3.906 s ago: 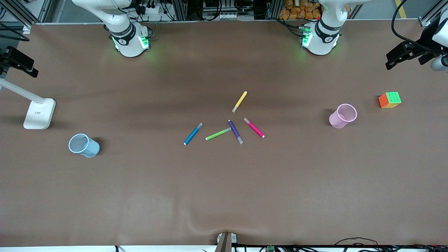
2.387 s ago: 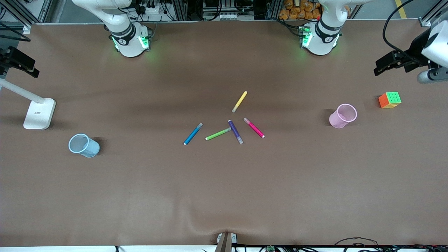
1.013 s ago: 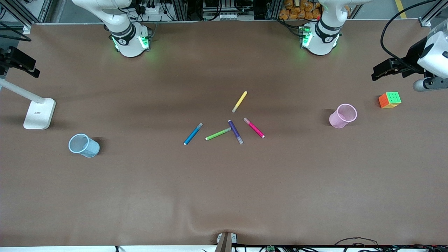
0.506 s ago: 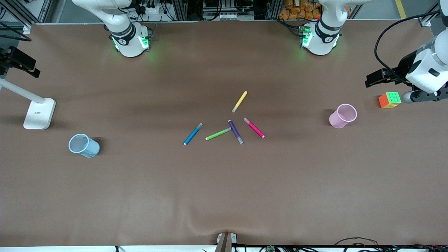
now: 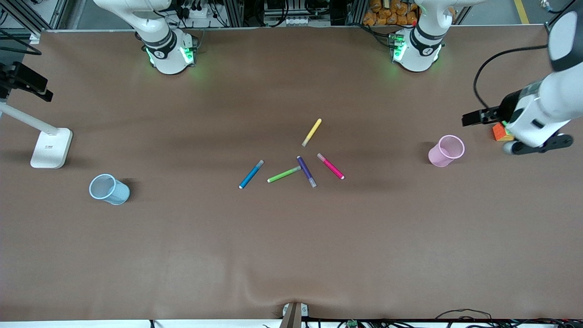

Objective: Place pink and blue markers in matching cups
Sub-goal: 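Reach the left gripper to the pink marker while the right gripper reaches the blue marker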

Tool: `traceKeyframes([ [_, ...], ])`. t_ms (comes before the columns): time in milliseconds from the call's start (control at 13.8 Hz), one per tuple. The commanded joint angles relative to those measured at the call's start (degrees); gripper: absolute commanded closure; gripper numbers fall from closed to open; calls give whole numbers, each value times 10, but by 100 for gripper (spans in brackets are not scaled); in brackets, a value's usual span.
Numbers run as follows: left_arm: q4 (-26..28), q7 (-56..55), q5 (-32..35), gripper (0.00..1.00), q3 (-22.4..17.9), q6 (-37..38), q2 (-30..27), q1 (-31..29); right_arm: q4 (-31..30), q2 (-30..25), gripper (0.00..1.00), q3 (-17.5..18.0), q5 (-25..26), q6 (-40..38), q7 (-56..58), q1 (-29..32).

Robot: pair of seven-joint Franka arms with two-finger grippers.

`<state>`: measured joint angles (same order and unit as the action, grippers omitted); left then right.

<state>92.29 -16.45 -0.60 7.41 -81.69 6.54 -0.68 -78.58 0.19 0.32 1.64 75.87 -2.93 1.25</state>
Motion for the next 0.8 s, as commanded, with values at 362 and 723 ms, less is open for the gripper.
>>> traceKeyframes([
  [362, -11, -168, -58, 0, 2, 8, 72, 90, 4, 11, 0, -1, -3, -4, 8, 2],
  [723, -12, -261, -98, 0, 3, -18, 122, 143, 3, 64, 0, -2, 7, -16, 10, 5],
])
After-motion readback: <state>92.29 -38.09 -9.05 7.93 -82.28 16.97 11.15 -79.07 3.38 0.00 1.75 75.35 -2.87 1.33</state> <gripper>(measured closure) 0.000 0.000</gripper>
